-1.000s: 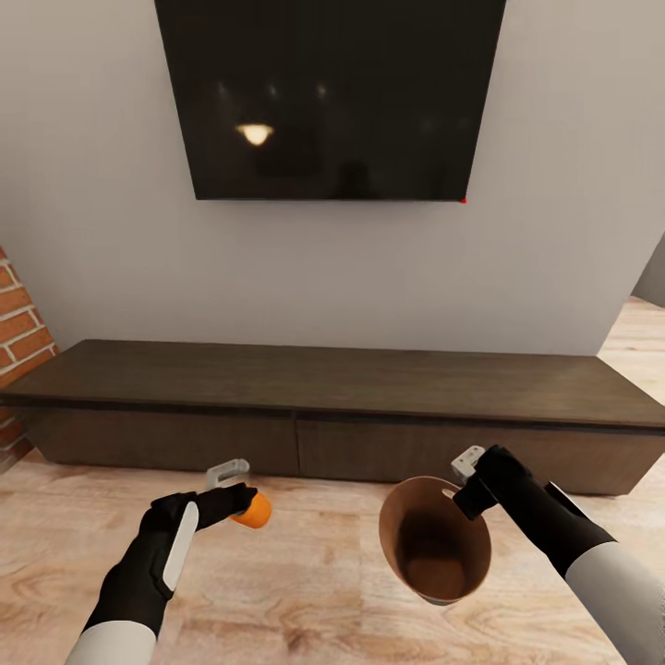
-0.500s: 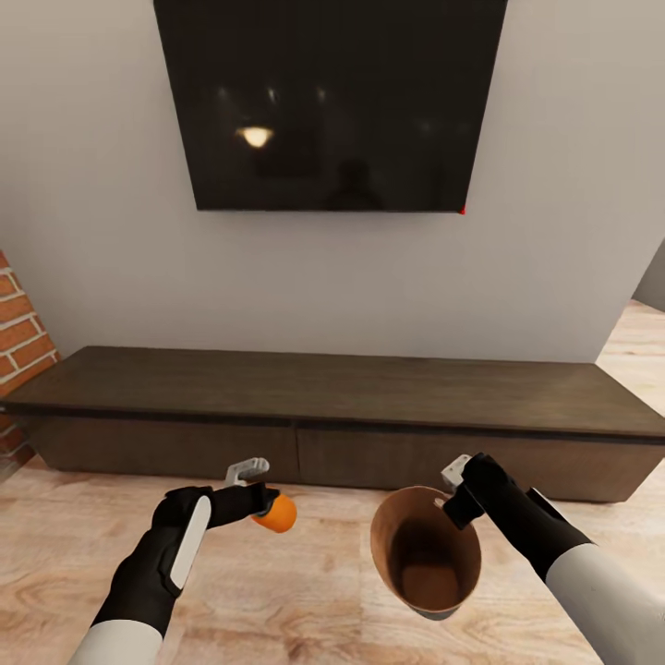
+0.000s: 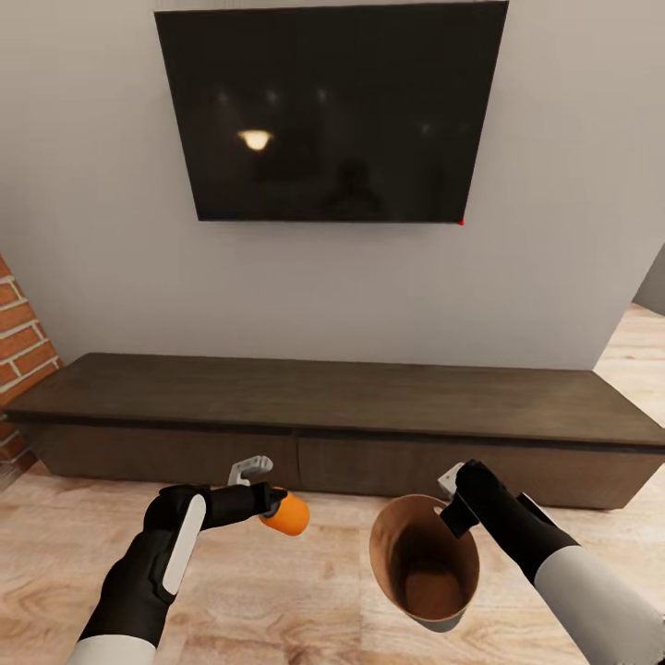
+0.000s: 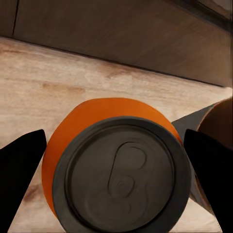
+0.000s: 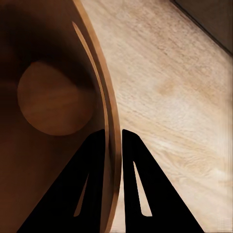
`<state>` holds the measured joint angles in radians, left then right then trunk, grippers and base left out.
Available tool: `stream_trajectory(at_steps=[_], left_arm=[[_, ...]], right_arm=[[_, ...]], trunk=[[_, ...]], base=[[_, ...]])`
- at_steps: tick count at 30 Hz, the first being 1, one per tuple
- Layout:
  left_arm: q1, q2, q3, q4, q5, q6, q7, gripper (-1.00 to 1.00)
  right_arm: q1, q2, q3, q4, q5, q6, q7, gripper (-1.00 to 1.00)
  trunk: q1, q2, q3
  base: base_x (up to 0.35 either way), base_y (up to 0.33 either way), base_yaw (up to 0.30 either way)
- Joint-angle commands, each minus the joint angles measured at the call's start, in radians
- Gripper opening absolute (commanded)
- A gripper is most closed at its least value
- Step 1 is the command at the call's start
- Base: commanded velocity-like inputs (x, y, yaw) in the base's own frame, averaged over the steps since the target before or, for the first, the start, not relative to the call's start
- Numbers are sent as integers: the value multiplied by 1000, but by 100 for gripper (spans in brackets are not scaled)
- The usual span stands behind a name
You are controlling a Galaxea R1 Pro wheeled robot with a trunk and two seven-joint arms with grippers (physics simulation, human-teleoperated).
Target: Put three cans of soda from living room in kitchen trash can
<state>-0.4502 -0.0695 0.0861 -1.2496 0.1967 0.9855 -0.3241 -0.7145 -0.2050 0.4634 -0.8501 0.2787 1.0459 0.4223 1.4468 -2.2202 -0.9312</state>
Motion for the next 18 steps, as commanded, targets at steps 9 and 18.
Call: stream_trajectory(at_steps=[9,18], left_arm=[[34,0,-6,-58,-1,51,-45,-100],[46,0,-62,-70,0,62,-115,-100]], right_arm=[[0,27,-3,29,-10,1,-46,-100],[0,34,-3,43,-10,1,-55,-100]], trunk=[[-35,63,28],[-69,126,57]], base=[[0,0,0],[0,0,0]])
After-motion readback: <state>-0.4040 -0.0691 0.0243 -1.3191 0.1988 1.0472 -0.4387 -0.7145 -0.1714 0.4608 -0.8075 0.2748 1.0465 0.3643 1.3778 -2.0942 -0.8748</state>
